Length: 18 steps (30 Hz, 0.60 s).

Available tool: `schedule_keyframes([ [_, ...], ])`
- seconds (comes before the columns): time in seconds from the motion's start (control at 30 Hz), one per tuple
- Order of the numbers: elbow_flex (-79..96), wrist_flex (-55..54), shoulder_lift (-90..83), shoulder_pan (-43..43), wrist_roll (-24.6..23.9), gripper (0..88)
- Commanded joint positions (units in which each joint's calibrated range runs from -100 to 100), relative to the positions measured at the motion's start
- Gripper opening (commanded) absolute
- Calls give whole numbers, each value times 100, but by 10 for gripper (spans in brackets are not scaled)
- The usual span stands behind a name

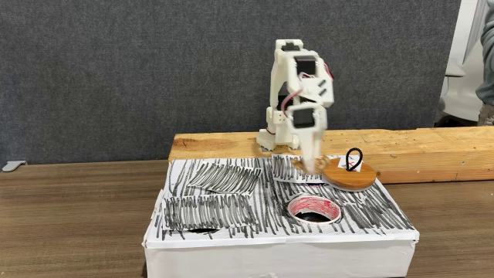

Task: Pick the brown debris from the hole.

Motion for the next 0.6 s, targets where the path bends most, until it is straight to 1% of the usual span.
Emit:
schedule_keyframes([
  [0.0,-51,153,-685,591,373,11],
  [0.17,-51,513,-1180,1271,654,11],
  [0.3,-51,975,-1515,1680,732,11],
  [0.57,-51,2107,-2076,2016,732,11],
])
